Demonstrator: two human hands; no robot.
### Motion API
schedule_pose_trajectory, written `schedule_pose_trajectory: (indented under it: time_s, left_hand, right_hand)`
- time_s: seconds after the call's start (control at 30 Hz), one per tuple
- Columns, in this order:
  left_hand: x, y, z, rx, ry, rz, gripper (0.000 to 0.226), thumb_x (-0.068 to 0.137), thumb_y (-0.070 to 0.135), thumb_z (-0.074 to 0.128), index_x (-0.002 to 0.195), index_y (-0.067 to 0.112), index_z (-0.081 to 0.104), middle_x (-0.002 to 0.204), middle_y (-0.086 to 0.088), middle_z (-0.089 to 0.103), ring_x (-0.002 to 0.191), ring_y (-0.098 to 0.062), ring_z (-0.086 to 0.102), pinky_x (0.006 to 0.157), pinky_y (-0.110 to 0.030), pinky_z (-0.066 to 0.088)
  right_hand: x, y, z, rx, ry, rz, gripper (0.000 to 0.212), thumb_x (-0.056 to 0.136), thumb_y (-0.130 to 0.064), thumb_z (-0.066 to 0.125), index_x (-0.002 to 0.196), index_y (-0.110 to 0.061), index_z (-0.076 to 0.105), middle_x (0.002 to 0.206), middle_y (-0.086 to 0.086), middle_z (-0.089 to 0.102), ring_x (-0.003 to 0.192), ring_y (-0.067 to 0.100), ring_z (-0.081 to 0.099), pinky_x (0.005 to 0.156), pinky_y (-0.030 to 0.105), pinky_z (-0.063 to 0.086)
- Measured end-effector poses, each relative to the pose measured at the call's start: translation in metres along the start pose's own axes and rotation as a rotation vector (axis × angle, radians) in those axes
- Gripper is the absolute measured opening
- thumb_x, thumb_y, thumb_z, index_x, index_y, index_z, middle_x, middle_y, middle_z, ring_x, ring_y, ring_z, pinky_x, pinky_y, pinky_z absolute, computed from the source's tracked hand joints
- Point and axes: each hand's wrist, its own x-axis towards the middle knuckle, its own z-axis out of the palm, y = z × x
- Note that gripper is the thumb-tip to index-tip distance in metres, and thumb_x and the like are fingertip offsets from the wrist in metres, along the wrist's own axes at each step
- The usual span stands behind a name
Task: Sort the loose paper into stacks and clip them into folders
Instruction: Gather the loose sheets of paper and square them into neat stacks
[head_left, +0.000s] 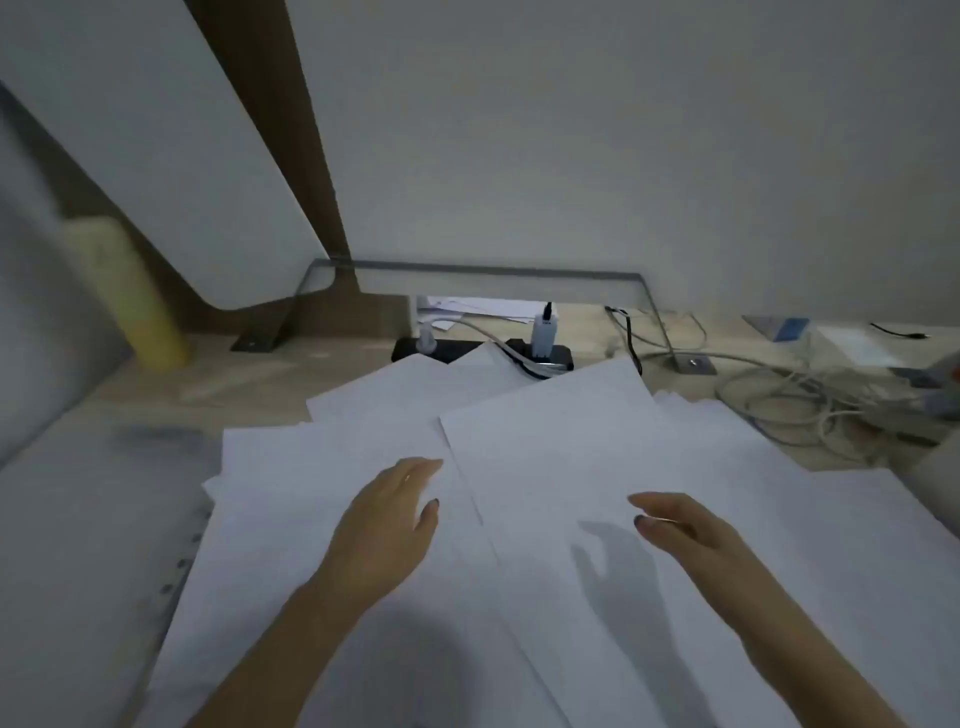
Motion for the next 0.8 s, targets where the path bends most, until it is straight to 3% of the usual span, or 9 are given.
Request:
schedule_pose_trajectory:
  time_s: [0.13,0.33,0.4,0.47,0.53,0.57,0.63,0.7,0.8]
  left_hand:
    - [-0.042,-0.029,0.032,0.141,-0.093,-0.138,0.061,0.097,0.046,0.029,0.15,0.024,0.01,0.16,0.001,0.001,0.147,-0.015,-0.004,0.119,-0.033,-0.002]
    - [-0.075,-0.044,0.052,0.128,-0.094,-0.169,0.072,0.091,0.062,0.015,0.15,0.025,-0.001,0.159,0.001,-0.011,0.146,-0.013,-0.014,0.118,-0.037,-0.012]
    - [-0.08,-0.044,0.054,0.113,-0.062,-0.147,0.079,0.082,0.064,0.008,0.15,0.025,0.001,0.159,0.003,-0.007,0.146,-0.012,-0.012,0.118,-0.036,-0.012]
    - [-0.081,-0.045,0.051,0.104,-0.051,-0.129,0.077,0.085,0.066,0.013,0.15,0.025,0.005,0.159,0.005,-0.002,0.146,-0.011,-0.007,0.119,-0.035,-0.01]
    - [-0.079,-0.045,0.046,0.092,-0.03,-0.118,0.069,0.092,0.06,0.027,0.149,0.024,0.016,0.158,0.004,0.01,0.146,-0.013,0.005,0.119,-0.033,0.0]
    - [-0.075,-0.045,0.042,0.079,-0.017,-0.109,0.066,0.092,0.057,0.033,0.147,0.022,0.024,0.155,0.003,0.02,0.143,-0.013,0.015,0.117,-0.031,0.009]
    - [-0.06,-0.039,0.031,0.014,0.0,-0.09,0.058,0.09,0.053,0.043,0.138,0.021,0.038,0.144,0.005,0.034,0.133,-0.013,0.033,0.107,-0.028,0.028]
    - [-0.039,-0.029,0.021,-0.067,0.027,-0.047,0.053,0.09,0.049,0.048,0.135,0.022,0.042,0.14,0.008,0.036,0.129,-0.011,0.037,0.099,-0.027,0.036]
    - [-0.002,-0.007,0.018,-0.075,0.039,0.085,0.055,0.09,0.049,0.047,0.139,0.025,0.037,0.146,0.009,0.03,0.133,-0.009,0.032,0.102,-0.026,0.032]
  right_hand:
    - [-0.028,0.032,0.002,0.113,0.013,0.124,0.037,0.091,-0.021,0.054,0.127,-0.026,0.051,0.145,0.002,0.035,0.136,0.019,0.031,0.1,0.035,0.029]
    - [-0.054,0.072,0.0,0.293,0.252,0.302,0.055,0.087,-0.014,0.058,0.138,-0.018,0.039,0.15,0.008,0.028,0.134,0.033,0.032,0.105,0.043,0.03]
    - [-0.056,0.073,0.0,0.425,0.299,0.354,0.046,0.087,-0.01,0.057,0.132,-0.01,0.045,0.131,0.009,0.045,0.118,0.029,0.046,0.096,0.039,0.038]
    - [-0.055,0.068,-0.002,0.65,0.294,0.396,0.009,0.087,-0.004,0.052,0.096,-0.002,0.055,0.086,0.008,0.052,0.075,0.02,0.054,0.071,0.028,0.045]
    - [-0.045,0.066,-0.007,0.813,0.305,0.411,0.022,0.086,-0.001,0.049,0.068,-0.012,0.04,0.053,0.003,0.039,0.044,0.013,0.043,0.052,0.023,0.041]
    - [-0.04,0.063,-0.007,0.862,0.333,0.402,0.025,0.086,-0.001,0.049,0.067,-0.013,0.037,0.054,0.003,0.038,0.044,0.013,0.043,0.052,0.024,0.043]
    - [-0.03,0.058,-0.005,0.876,0.392,0.401,0.008,0.086,-0.002,0.051,0.083,-0.004,0.044,0.082,0.01,0.042,0.073,0.02,0.053,0.068,0.032,0.051]
    - [-0.019,0.057,-0.003,0.735,0.452,0.389,0.031,0.085,-0.007,0.057,0.112,0.003,0.044,0.112,0.014,0.043,0.103,0.027,0.049,0.079,0.04,0.051]
    - [-0.005,0.071,-0.002,0.395,0.616,0.35,0.063,0.085,-0.018,0.06,0.141,-0.01,0.032,0.147,0.014,0.023,0.121,0.034,0.043,0.093,0.046,0.042]
